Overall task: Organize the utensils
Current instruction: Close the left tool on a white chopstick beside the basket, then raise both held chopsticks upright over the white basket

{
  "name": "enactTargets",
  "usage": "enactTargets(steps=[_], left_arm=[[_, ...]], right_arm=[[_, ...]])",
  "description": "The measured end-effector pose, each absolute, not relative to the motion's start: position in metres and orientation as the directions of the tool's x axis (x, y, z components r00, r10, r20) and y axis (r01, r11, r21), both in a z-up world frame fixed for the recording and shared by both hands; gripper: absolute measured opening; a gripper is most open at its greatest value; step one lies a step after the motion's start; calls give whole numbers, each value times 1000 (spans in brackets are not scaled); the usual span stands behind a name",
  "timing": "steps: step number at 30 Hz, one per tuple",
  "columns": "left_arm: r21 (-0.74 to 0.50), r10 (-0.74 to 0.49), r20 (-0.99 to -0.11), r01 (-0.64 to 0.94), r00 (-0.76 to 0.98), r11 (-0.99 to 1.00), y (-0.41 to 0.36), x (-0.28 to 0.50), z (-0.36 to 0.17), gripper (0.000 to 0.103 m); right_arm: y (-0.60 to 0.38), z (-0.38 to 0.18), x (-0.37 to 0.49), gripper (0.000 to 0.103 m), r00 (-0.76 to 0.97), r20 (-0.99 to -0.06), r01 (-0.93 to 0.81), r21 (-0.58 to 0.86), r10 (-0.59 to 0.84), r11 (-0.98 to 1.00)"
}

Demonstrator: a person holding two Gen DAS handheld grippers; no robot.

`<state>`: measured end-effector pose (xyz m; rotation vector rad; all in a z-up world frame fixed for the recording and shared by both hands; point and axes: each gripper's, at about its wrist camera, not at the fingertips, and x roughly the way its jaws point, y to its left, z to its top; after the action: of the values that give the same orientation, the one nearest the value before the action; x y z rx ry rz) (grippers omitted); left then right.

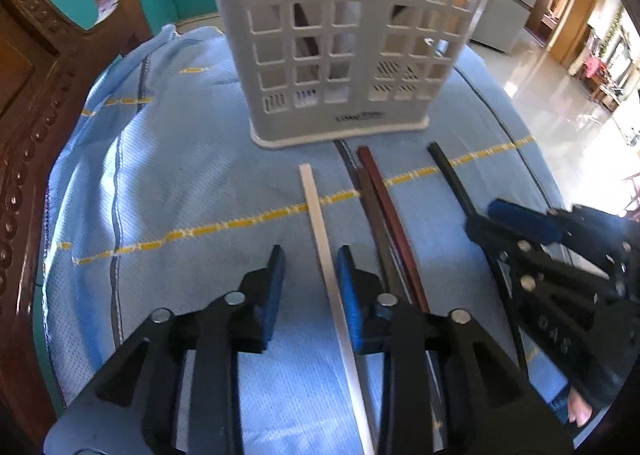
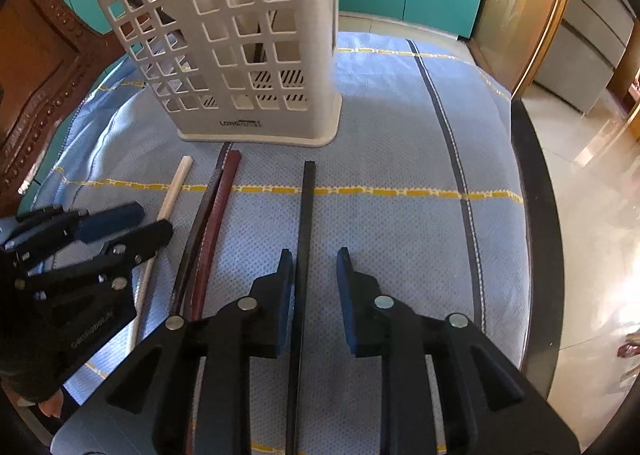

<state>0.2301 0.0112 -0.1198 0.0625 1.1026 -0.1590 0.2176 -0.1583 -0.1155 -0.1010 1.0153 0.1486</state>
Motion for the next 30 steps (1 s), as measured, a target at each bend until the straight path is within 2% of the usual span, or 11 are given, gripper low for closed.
enactTargets(steps=[3,4,17,18,19,20,22,23,30], left_arm=[[-9,-66,-888,127,455,992,13,237,-122,51],[-11,-64,-888,119,456,993,17,246,-123,54],[-5,-52,-890,106,453,994,15,248,-124,54],[-10,-57,-890,106,452,994,14,247,-123,50],[-11,-60,-890,110,453,994,9,239,-120,41],[-9,-63,-888,118,455,993,8,235,-119,34],[-18,-74,-888,126,454,992,4,227,-117,13],[-18,-75,-888,128,455,992,3,226,-116,10],[-27,-85,-848,118,523,993,5,212,-95,7]], right_arm=[[-153,-117,216,29,529,-846,-190,-47,62,981],[-152,-117,215,30,533,-844,-194,-53,59,980],[-155,-117,218,33,547,-836,-190,-61,54,980],[-156,-117,218,27,547,-835,-187,-56,57,981],[-156,-117,218,11,546,-835,-187,-45,66,981],[-157,-117,217,8,541,-838,-188,-34,75,982],[-161,-116,218,7,537,-839,-179,-9,90,984],[-162,-116,218,6,539,-837,-179,-7,93,984],[-176,-86,205,6,621,-771,-175,36,139,984]])
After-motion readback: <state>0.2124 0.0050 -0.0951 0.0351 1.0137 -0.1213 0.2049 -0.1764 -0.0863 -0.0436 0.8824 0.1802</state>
